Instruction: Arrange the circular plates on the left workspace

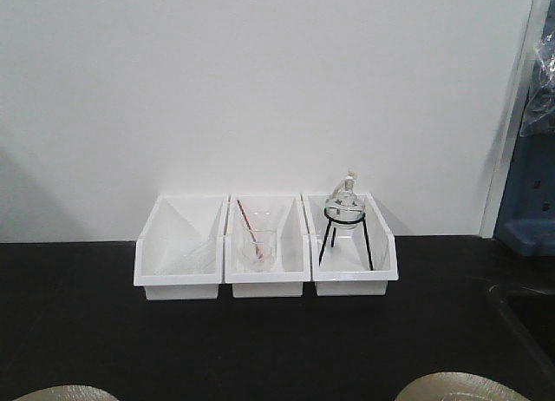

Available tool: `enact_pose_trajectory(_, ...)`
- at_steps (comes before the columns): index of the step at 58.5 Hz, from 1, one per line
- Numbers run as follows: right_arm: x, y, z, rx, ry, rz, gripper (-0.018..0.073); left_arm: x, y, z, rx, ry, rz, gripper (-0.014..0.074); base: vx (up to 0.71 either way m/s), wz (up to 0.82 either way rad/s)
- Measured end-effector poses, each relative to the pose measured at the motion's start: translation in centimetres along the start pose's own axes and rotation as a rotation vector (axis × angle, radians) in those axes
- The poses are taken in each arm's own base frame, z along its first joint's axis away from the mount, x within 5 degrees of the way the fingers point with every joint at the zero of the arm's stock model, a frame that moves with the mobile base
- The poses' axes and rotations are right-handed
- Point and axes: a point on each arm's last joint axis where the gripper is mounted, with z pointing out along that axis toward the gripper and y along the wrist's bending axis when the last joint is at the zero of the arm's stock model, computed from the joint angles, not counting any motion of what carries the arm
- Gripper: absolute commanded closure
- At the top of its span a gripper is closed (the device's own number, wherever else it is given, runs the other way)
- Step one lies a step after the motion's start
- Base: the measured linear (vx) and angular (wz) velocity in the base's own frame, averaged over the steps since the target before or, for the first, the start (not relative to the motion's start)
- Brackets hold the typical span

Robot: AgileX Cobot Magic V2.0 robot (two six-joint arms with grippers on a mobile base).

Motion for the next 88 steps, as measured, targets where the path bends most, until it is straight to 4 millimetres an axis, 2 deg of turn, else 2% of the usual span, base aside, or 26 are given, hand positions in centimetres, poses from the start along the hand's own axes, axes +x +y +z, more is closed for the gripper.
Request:
enact_pose_trajectory(7, 1.4, 1.6, 4.6, -0.221, 0.282, -0.003, 0.0564, 0.7, -1.2, 3.3, 0.137, 0.217, -0.013, 0.0594, 0.0, 0.0)
enact_pose_trajectory(14, 3.3, 3.4, 8.1, -0.53, 0.466, 0.063, 0.0564, 2.3, -3.0, 5.7, 0.422, 0.417, -0.06, 0.0594, 0.0, 0.0)
enact_pose_trajectory(19, 3.9, 4.2, 9.4, -0.682, 0.527, 0.129, 0.0564, 3.0, -4.0, 6.8, 0.607, 0.502, -0.131, 0.0594, 0.0, 0.0)
enact_pose_trajectory(25, 4.2, 4.5, 10.5, -0.758, 0.543, 0.2, 0.0564, 3.2, -4.4, 7.7, 0.709, 0.526, -0.223, 0.0594, 0.0, 0.0)
enact_pose_trajectory(41, 3.9, 4.4, 11.0, -0.743, 0.506, 0.218, 0.0552, 2.8, -4.0, 8.5, 0.652, 0.467, -0.243, 0.0582, 0.0, 0.0)
enact_pose_trajectory(47, 3.9, 4.4, 11.0, -0.742, 0.504, 0.218, 0.0527, 2.8, -3.9, 8.6, 0.633, 0.448, -0.229, 0.0536, 0.0, 0.0)
enact_pose_trajectory(53, 3.9, 4.4, 11.0, -0.742, 0.504, 0.218, 0.0475, 2.8, -3.7, 8.8, 0.619, 0.43, -0.191, 0.0444, 0.0, 0.0)
enact_pose_trajectory(61, 3.9, 4.4, 11.0, -0.743, 0.504, 0.218, 0.0335, 3.0, -3.5, 8.9, 0.597, 0.437, -0.146, 0.0264, 0.0, 0.0)
enact_pose_trajectory(70, 3.9, 4.3, 11.1, -0.731, 0.496, 0.194, 0.009, 3.4, -2.9, 9.1, 0.536, 0.46, -0.09, 0.008, 0.0, 0.0)
enact_pose_trajectory(75, 4.0, 4.0, 11.3, -0.697, 0.486, 0.159, -0.0029, 3.6, -2.3, 9.2, 0.471, 0.479, -0.063, 0.0034, 0.0, 0.0)
enact_pose_trajectory(80, 4.2, 3.7, 11.5, -0.658, 0.486, 0.117, -0.0109, 3.8, -0.8, 9.3, 0.377, 0.519, -0.032, 0.0027, 0.0, 0.0)
enact_pose_trajectory(88, 4.6, 3.3, 11.6, -0.621, 0.509, 0.048, -0.0126, 3.7, 2.8, 9.0, 0.18, 0.581, 0.031, 0.0027, 0.0, 0.0)
